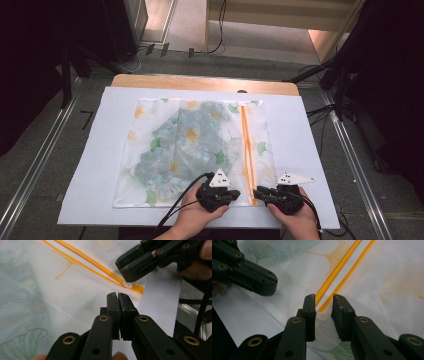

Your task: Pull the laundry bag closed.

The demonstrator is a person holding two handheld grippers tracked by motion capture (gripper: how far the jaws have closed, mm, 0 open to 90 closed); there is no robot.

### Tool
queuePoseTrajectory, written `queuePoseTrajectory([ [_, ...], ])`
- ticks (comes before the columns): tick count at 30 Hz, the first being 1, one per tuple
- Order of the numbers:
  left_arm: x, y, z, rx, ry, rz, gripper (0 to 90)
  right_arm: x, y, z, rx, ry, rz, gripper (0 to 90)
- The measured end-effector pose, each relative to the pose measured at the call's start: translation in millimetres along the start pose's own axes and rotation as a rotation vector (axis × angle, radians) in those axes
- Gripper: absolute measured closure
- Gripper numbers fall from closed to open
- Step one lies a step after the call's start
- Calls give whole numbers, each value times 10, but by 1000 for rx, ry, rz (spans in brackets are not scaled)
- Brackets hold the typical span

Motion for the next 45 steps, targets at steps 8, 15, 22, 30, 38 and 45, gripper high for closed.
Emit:
queuePoseTrajectory([
  [8,7,-58,-66,32,-9,0,900,9,7,-36,7,29,36,692],
  [15,32,-58,-75,32,16,-22,900,41,22,-37,45,17,123,896],
  [22,29,-59,-78,29,16,-20,900,47,47,-12,32,10,95,831],
  [30,26,-56,-81,28,4,-14,900,129,-59,29,33,22,76,733],
  [38,26,-56,-81,28,5,-14,900,109,-95,36,25,39,-36,768],
  [45,25,-54,-82,27,1,-14,900,138,-42,77,11,-6,37,900],
])
Point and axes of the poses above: each handheld gripper's, and its own axes: y roughly backward along the jaws, z roughly out of its top, x roughly to its left, the point moved 3 cm from there along -y, roughly forward along the jaws, and after that the axes turned 11 degrees about z, right-handed, at the moved point
